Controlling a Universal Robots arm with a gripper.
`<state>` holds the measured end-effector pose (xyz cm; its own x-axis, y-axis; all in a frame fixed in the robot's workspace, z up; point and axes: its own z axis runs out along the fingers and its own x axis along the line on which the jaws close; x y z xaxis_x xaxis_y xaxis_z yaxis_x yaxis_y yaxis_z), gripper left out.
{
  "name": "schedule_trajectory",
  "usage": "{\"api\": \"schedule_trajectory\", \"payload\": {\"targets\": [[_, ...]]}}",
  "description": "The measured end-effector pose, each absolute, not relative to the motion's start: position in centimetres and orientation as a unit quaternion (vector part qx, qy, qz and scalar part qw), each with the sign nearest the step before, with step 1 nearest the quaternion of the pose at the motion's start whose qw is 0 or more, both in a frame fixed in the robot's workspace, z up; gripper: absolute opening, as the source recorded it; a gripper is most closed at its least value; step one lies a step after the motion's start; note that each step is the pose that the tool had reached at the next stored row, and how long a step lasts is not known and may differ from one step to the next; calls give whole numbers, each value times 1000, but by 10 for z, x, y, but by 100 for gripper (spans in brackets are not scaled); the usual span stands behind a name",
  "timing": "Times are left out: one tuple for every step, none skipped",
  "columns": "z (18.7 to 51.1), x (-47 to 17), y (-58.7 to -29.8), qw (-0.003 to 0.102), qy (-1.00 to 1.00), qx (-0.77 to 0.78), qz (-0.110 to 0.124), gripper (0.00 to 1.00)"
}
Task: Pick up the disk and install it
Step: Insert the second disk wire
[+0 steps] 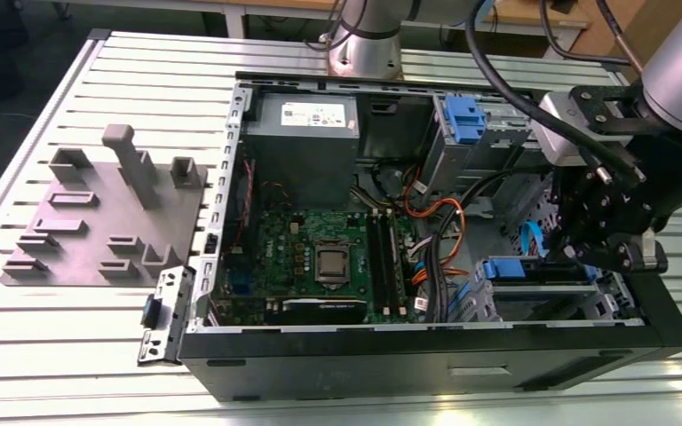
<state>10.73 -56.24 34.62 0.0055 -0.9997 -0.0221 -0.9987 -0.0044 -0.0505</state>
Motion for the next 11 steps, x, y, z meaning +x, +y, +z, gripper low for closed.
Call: {"api": "schedule_trajectory", "payload": {"targets": [[346, 107, -562, 26, 705, -709, -10, 16], [346, 107, -562, 26, 705, -709, -10, 11], [346, 107, -562, 26, 705, -709, -10, 11], [346, 107, -562, 26, 705, -709, -10, 11], [347, 107, -562, 26, 705, -709, -10, 11], [347, 107, -562, 26, 705, -709, -10, 11], [347, 107, -562, 26, 705, -709, -10, 11], [347, 107, -562, 26, 705, -709, -10, 11], [347, 107, -562, 26, 705, -709, -10, 11], [347, 107, -562, 26, 705, -709, -10, 11], [347, 107, -562, 26, 705, -709, -10, 11]]}}
